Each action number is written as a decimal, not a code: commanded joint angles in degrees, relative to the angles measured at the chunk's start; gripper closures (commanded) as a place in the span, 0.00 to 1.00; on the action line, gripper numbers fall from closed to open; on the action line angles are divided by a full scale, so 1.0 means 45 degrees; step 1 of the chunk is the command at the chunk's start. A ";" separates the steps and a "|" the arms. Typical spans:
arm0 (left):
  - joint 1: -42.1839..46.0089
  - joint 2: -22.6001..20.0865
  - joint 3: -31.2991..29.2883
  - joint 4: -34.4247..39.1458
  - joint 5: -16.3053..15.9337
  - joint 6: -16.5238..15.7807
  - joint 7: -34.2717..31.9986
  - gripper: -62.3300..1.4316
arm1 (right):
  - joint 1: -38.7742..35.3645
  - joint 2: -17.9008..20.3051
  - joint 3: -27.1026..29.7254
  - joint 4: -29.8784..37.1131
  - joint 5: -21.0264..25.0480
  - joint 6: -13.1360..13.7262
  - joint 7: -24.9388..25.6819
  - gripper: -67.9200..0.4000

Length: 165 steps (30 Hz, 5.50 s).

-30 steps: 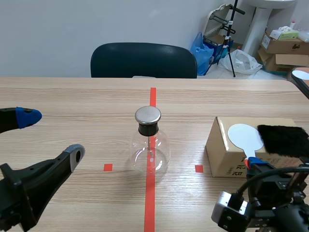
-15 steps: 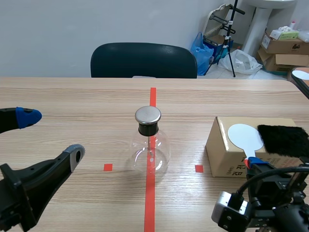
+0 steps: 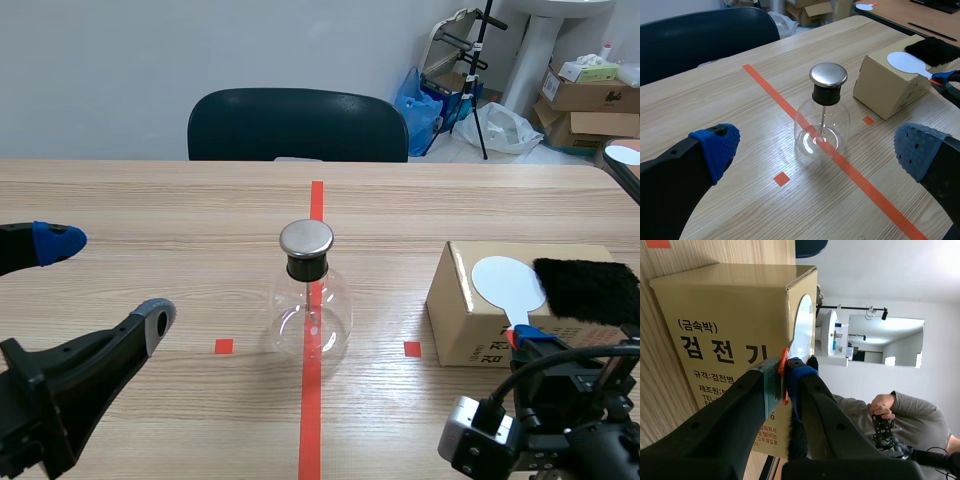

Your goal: Do the electroscope experiment

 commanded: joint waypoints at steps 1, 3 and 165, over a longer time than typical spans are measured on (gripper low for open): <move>-0.0039 0.0092 -0.0034 0.0223 -0.0083 -0.0039 -0.0185 0.00 | 0.0151 0.0097 0.0058 0.0102 -0.0044 -0.0049 -0.0044 0.98; -0.0039 0.0092 -0.0034 0.0223 -0.0083 -0.0039 -0.0185 0.00 | 0.0151 0.0097 0.0063 0.0102 -0.0044 -0.0049 -0.0049 0.98; -1.0593 0.1472 0.6450 -1.2677 0.5115 -0.3721 -0.4027 0.91 | 0.3886 0.0957 -0.6178 0.0729 -0.2327 -0.0942 -0.5935 0.98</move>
